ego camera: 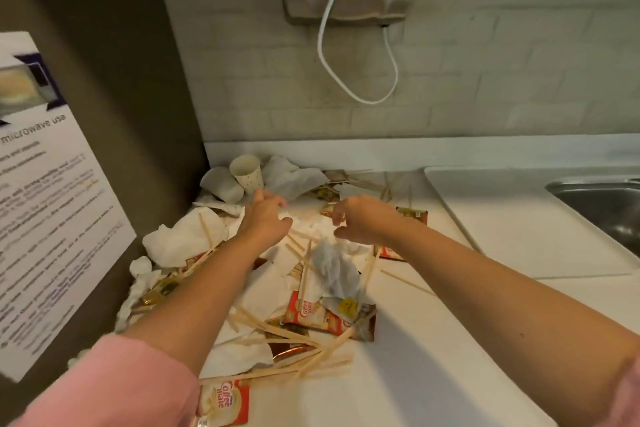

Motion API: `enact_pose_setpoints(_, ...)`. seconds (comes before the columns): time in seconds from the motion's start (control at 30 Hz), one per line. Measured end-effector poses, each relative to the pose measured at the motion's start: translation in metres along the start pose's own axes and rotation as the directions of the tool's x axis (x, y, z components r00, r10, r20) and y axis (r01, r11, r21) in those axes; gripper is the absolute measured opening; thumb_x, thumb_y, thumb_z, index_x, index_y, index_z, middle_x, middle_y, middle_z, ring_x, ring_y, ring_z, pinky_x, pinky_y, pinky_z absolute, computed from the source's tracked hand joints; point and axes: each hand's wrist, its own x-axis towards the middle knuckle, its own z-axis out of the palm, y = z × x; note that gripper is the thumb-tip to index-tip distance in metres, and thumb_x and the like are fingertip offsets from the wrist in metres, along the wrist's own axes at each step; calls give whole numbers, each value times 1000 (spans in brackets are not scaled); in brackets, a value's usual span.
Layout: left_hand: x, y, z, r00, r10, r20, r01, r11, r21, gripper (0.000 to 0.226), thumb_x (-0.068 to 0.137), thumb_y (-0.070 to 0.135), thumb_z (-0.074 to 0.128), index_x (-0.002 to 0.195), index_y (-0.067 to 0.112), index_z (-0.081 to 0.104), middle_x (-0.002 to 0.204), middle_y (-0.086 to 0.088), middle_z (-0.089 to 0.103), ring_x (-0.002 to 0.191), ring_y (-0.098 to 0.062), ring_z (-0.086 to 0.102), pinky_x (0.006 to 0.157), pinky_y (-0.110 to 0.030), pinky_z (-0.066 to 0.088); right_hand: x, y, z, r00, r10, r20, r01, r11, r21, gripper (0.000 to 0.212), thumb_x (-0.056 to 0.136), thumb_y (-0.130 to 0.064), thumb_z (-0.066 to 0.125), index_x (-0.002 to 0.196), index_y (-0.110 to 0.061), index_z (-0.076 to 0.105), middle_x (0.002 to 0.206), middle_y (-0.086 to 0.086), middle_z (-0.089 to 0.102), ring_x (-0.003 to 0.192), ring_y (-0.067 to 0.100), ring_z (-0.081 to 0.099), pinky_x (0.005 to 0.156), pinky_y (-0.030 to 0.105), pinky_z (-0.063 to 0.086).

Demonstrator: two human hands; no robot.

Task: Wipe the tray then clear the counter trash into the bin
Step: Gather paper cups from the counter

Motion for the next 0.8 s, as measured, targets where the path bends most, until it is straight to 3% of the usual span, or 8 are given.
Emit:
enact_pose_setpoints(0.4,91,-25,6,978,-206,-40,209,937,279,51,89,24,56,137,11,42,154,-4,13,134,-32,25,106,-39,32,78,36,-2,993,-110,37,109,994,14,41,90,-30,59,129,-23,51,134,4,42,123,25,45,95,35,43)
enact_pose_setpoints(0.67,128,-48,20,964,-260,-63,267,947,177,74,88,15,56,148,13,14,153,-6,16,127,-34,37,101,-41,38,101,43,9,984,-144,104,141,989,36,49,89,-30,58,136,-22,45,140,5,37,127,26,42,101,34,38)
enact_pose_setpoints(0.8,143,-55,21,948,-312,-67,318,936,148,64,90,16,52,145,12,21,146,-12,31,126,-32,43,99,-38,40,110,41,12,984,-130,121,120,989,88,49,89,-27,59,136,-23,46,139,5,41,125,25,45,100,35,42)
